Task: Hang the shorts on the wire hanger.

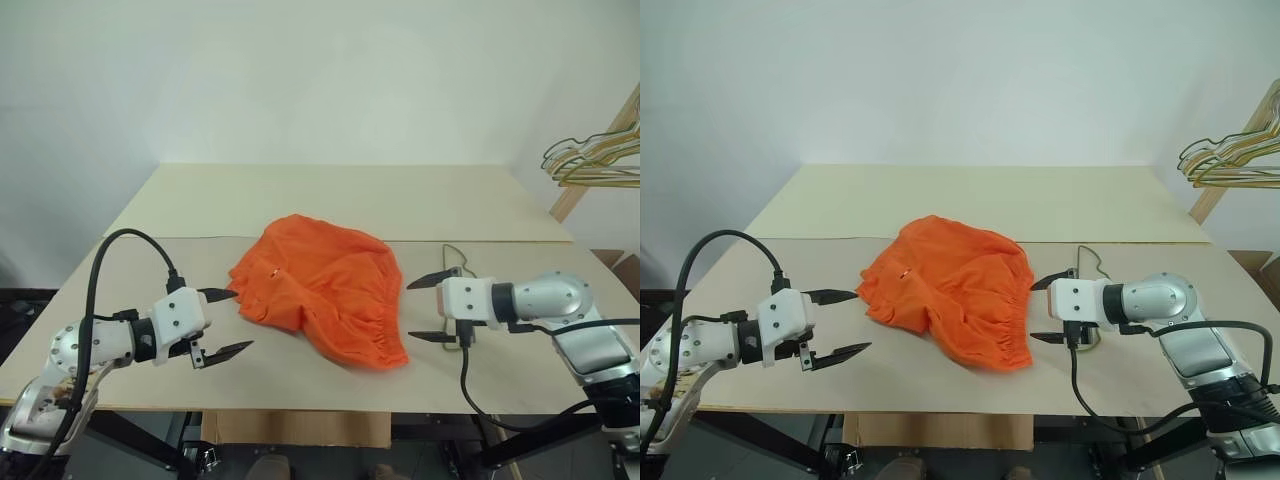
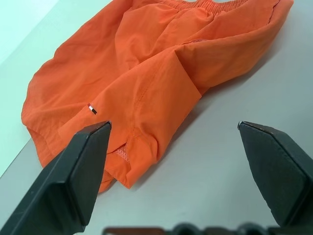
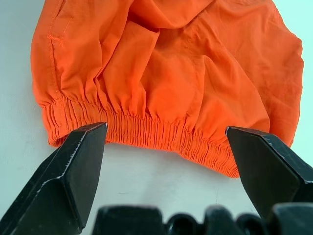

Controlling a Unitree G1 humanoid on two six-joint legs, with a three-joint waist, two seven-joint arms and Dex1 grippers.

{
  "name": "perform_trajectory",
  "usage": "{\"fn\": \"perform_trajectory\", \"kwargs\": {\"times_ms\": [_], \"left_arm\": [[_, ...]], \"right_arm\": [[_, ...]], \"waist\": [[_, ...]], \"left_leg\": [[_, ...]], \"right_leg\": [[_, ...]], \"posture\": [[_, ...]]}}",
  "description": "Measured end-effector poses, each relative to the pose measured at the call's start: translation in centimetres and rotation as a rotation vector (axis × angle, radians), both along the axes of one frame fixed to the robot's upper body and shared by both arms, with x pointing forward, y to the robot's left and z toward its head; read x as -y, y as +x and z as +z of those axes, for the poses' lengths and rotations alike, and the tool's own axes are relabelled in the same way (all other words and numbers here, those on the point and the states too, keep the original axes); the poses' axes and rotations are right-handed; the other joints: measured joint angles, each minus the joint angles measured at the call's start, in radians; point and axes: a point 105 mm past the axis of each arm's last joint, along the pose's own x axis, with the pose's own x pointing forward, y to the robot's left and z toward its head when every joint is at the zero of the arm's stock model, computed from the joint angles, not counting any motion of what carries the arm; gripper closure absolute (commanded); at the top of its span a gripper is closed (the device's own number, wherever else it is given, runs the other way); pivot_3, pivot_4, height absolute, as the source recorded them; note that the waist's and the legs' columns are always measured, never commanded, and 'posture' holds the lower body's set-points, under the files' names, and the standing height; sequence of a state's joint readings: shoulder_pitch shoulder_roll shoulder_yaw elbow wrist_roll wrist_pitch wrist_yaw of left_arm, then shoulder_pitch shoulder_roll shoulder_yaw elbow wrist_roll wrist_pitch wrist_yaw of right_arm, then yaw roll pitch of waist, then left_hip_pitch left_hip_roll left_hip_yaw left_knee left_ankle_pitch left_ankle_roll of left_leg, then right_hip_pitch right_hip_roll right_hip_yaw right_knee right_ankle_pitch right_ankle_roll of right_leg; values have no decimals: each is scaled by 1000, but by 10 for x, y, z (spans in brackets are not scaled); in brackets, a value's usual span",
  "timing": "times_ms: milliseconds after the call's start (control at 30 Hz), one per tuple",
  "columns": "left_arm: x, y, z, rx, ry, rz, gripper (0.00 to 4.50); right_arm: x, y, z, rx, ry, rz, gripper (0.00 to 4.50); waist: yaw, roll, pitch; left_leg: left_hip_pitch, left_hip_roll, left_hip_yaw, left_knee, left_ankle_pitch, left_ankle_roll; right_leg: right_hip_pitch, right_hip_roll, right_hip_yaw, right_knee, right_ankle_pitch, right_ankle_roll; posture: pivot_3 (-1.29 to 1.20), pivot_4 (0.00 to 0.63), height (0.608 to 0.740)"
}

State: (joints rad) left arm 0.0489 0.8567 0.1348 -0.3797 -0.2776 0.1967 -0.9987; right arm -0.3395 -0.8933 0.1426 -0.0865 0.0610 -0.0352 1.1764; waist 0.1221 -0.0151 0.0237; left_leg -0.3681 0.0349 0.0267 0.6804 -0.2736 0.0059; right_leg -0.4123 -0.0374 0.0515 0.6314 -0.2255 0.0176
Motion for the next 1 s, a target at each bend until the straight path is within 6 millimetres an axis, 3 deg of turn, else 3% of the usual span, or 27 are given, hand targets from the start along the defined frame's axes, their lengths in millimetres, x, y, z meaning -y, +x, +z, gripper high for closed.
{"fn": "perform_trajectory", "kwargs": {"times_ms": [567,833,1000], "left_arm": [[0,0,1,0,9,11,0],[-6,-4,-4,-27,63,1,0],[-21,-4,-14,-63,172,6,0]], "right_arm": [[0,0,0,-2,2,-3,29],[9,5,8,-119,-13,-134,29],[-8,-10,8,-130,-12,-72,29]], "waist": [[0,0,0],[-5,0,0],[-11,0,0]], "left_leg": [[0,0,0,0,0,0],[-1,0,0,0,0,0],[-3,0,1,-1,0,0]], "right_leg": [[0,0,0,0,0,0],[-2,0,0,0,0,0],[-6,0,0,1,-1,0]], "posture": [[207,0,740],[154,0,740],[135,0,740]]}}
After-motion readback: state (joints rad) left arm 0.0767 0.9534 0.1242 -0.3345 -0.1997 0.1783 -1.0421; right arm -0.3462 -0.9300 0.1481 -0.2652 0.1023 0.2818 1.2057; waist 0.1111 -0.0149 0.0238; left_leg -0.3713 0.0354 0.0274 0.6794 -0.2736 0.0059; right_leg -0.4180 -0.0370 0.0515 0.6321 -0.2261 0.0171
